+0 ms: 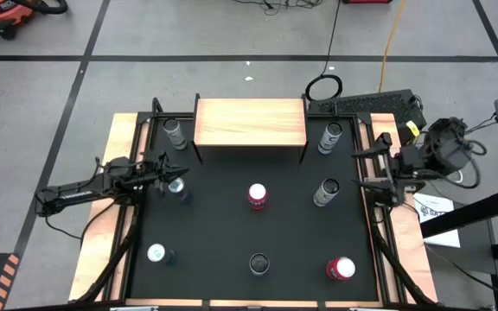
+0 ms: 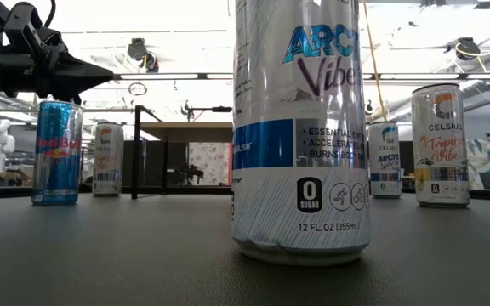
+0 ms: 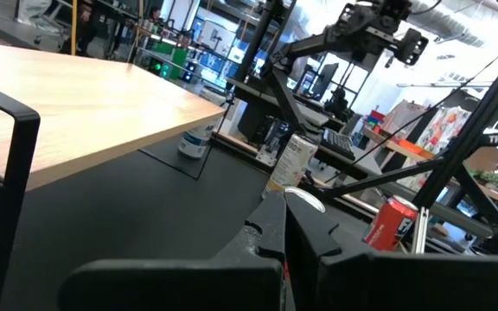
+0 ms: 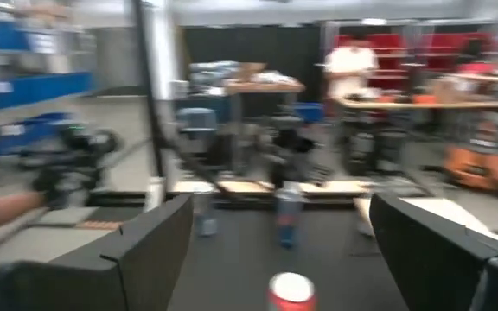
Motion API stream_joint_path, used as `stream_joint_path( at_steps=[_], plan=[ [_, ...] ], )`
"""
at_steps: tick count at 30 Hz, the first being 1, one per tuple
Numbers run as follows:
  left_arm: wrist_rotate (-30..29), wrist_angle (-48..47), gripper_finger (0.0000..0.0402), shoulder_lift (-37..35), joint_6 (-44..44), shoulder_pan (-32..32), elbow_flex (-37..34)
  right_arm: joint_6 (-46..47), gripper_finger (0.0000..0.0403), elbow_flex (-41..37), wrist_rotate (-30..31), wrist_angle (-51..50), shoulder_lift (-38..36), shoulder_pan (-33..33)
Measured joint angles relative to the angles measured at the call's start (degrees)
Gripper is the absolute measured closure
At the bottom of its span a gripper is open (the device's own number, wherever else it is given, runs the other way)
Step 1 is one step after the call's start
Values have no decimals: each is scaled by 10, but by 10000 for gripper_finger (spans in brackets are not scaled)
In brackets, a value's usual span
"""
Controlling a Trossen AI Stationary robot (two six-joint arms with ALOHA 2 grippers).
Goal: Place canned beverage on shelf
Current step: Put the bottom white-yellow soda can on the shelf
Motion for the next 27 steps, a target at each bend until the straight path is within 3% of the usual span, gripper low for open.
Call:
stream_joint_path(
  at_steps=[3,7,10,16,22,27],
  plan=[
    [0,0,401,0,0,0,0,2,71,5,-27,-4,0,0],
    [0,0,401,0,-4,0,0,38,71,5,-11,-46,0,0],
    [0,0,401,0,-4,0,0,126,71,5,32,-126,0,0],
    [0,0,401,0,-5,0,0,305,71,5,45,-263,4,0],
    [0,0,401,0,-5,0,0,429,71,0,46,-308,28,0],
    [0,-1,401,0,-5,0,0,475,71,-29,46,-311,70,0]
  ],
)
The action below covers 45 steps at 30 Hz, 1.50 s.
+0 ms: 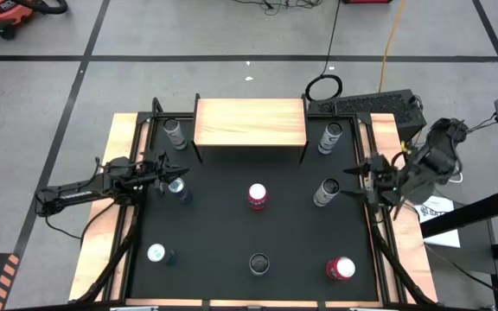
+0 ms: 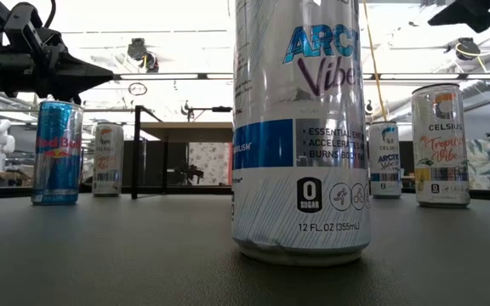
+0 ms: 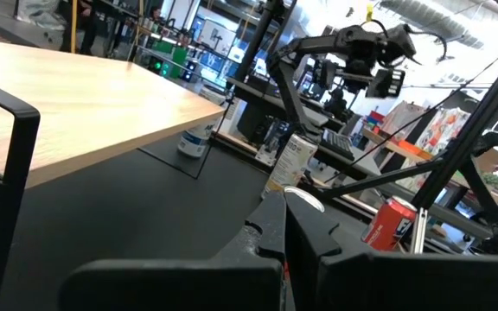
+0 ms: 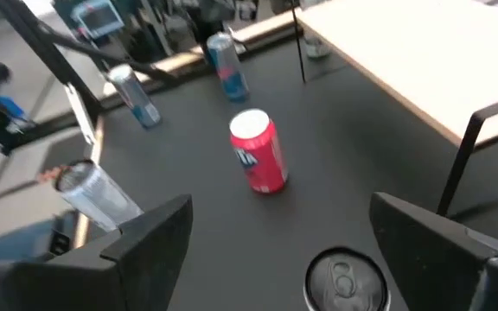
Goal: Place canned beverage on shelf
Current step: Put the bottom white-yellow soda can on the shelf
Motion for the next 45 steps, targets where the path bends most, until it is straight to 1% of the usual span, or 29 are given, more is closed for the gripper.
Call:
stream_joint_path(
  at_steps=[6,10,20,23,28,34,37,45],
  plan=[
    [0,0,401,0,0,0,0,0,71,-3,4,15,52,0],
    [0,0,401,0,0,0,0,-1,71,-3,17,15,85,-1],
    [0,0,401,0,0,0,0,-3,71,-3,15,18,140,-1],
    [0,0,401,0,0,0,0,7,71,-3,-2,8,151,-1],
    [0,0,401,0,0,0,0,83,71,-3,-7,-40,165,-1],
    [0,0,401,0,0,0,0,214,71,-3,-33,-191,183,-2],
    [0,0,401,0,0,0,0,280,71,-3,-34,-238,178,-2],
    [0,-1,401,0,1,0,0,296,71,-3,-34,-238,162,-2]
  ],
)
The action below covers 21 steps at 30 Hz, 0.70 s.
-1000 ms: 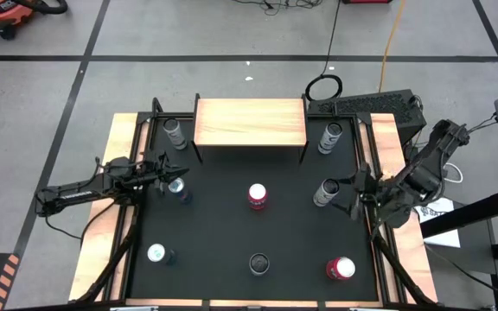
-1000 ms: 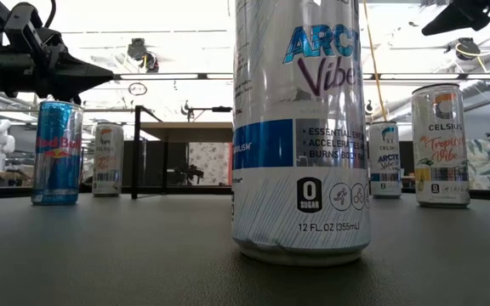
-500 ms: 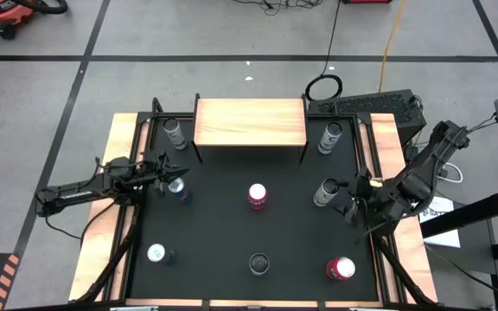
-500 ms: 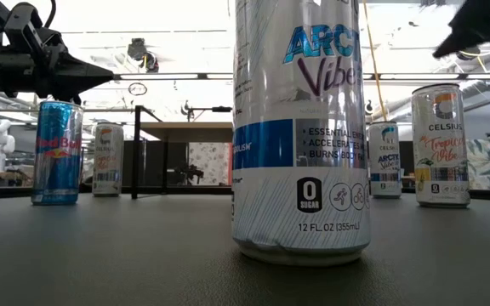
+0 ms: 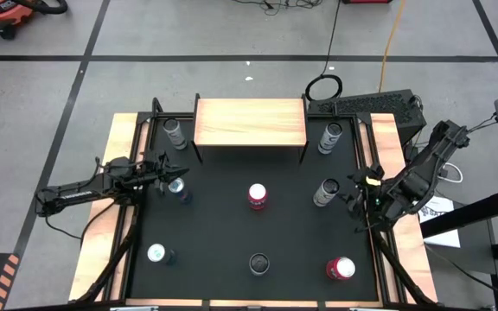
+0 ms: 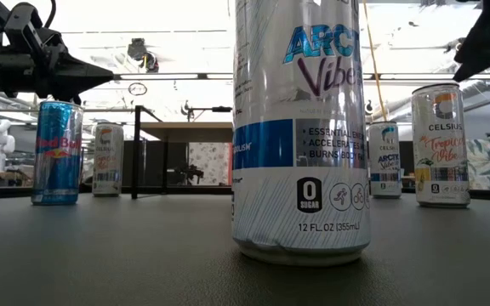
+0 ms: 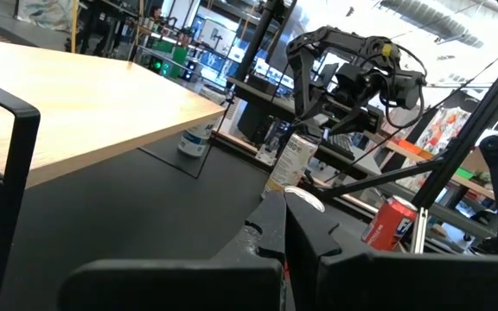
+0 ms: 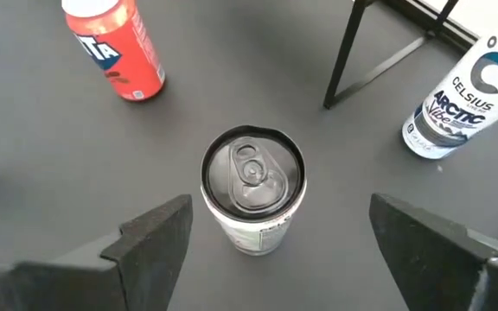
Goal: Place canned beverage on shelf
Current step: Put the bottom white-yellow soda can on the shelf
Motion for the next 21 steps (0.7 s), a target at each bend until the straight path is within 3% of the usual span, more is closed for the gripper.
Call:
stream_joint_path(
  at_steps=[8,21],
  plan=[
    [0,0,401,0,5,0,0,21,71,-19,33,7,23,0],
    [0,0,401,0,4,0,0,21,71,-27,37,39,37,-17]
  ],
)
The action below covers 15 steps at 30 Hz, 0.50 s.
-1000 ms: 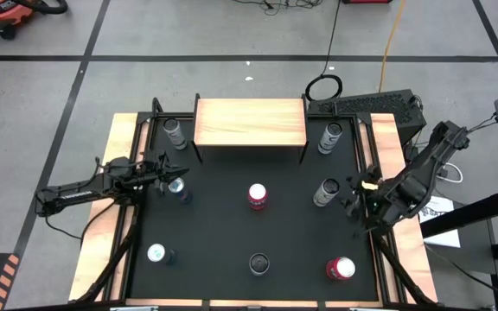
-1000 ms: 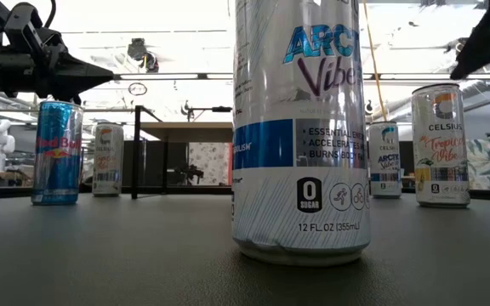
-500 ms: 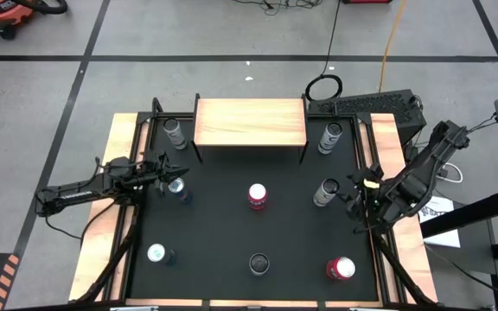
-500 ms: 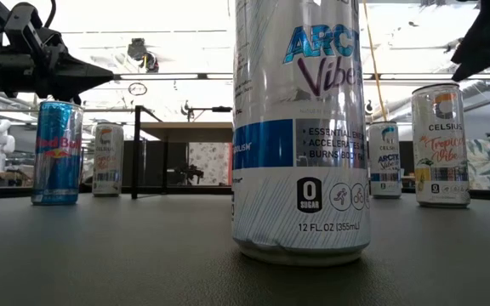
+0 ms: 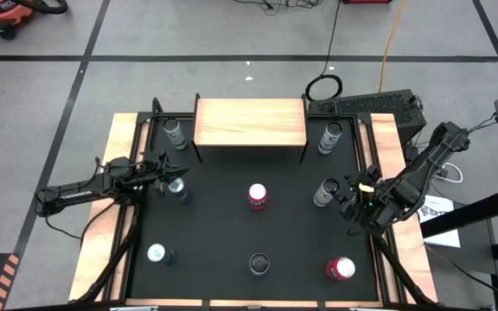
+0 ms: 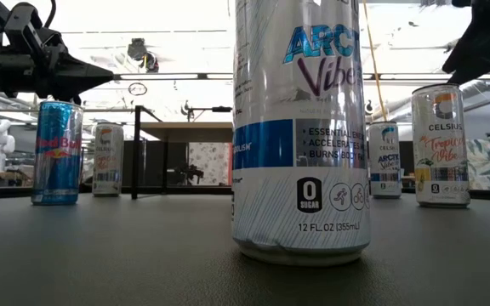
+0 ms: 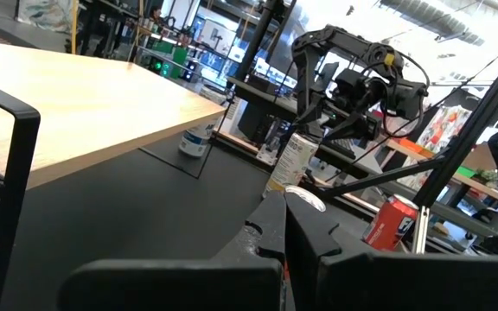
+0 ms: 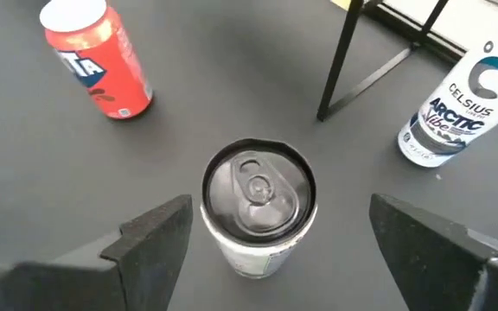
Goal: Place canned beverage on shelf
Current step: Put the bottom white-yellow soda can on the shelf
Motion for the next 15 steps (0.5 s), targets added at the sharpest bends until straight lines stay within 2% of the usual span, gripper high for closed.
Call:
stream_joint_path(
  at_steps=[8,15],
  plan=[
    [0,-19,401,0,0,0,0,-8,71,-29,6,51,17,-26],
    [0,-19,401,3,0,0,0,-15,71,-31,12,57,18,-27]
  ],
)
